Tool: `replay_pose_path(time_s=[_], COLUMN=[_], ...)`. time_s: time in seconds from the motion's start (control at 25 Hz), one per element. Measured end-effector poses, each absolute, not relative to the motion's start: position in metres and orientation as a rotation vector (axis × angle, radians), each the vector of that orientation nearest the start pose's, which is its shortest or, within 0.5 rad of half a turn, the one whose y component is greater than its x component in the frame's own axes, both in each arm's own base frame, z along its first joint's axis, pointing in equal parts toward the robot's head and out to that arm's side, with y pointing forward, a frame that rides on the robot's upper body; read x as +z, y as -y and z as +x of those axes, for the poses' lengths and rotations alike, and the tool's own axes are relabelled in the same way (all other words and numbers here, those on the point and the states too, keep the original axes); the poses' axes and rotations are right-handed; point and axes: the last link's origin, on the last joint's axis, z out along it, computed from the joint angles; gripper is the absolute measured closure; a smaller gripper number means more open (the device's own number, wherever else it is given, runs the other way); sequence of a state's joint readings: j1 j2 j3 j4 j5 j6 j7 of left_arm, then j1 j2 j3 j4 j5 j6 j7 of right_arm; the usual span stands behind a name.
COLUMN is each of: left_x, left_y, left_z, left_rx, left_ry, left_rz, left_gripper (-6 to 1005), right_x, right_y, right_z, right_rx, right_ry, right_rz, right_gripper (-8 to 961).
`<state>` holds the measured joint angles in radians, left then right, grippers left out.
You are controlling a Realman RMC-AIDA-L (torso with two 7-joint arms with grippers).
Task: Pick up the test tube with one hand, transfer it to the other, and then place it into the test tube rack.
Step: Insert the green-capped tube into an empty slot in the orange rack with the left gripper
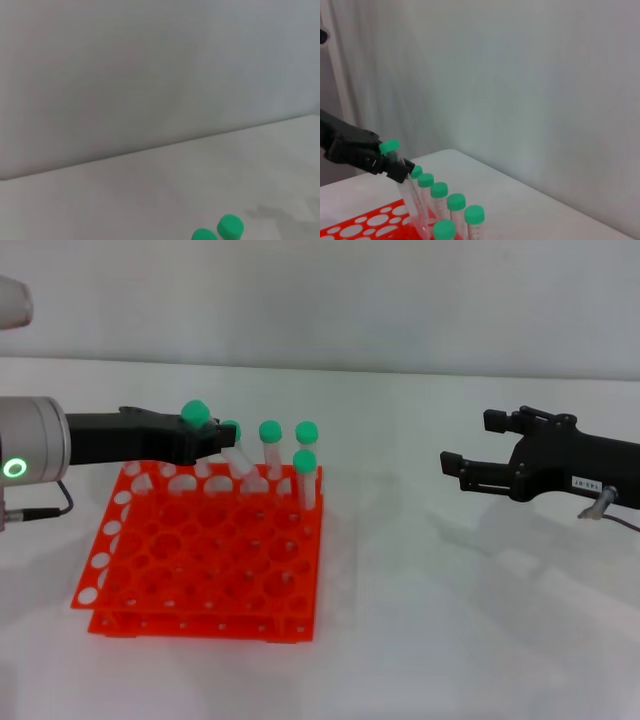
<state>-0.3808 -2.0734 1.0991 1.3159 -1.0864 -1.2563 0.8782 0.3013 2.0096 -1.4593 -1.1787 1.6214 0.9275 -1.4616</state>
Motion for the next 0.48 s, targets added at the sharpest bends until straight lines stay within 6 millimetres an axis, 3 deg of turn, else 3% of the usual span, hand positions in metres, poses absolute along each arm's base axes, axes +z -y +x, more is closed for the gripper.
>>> replay_pose_path(time_s=[0.48], left_x=[0.0477], left_y=[-0.3672], left_z=[-0.2135], left_rx=[-0.339], left_ry=[0.994], left_rz=[-2.407], left_gripper=[693], right_x=[0.0111], right_y=[-0.3633], right_z=[0.1938], right_rx=[0.626], right_ry=[-0.485], right_rz=[-2.459], right_gripper=[87])
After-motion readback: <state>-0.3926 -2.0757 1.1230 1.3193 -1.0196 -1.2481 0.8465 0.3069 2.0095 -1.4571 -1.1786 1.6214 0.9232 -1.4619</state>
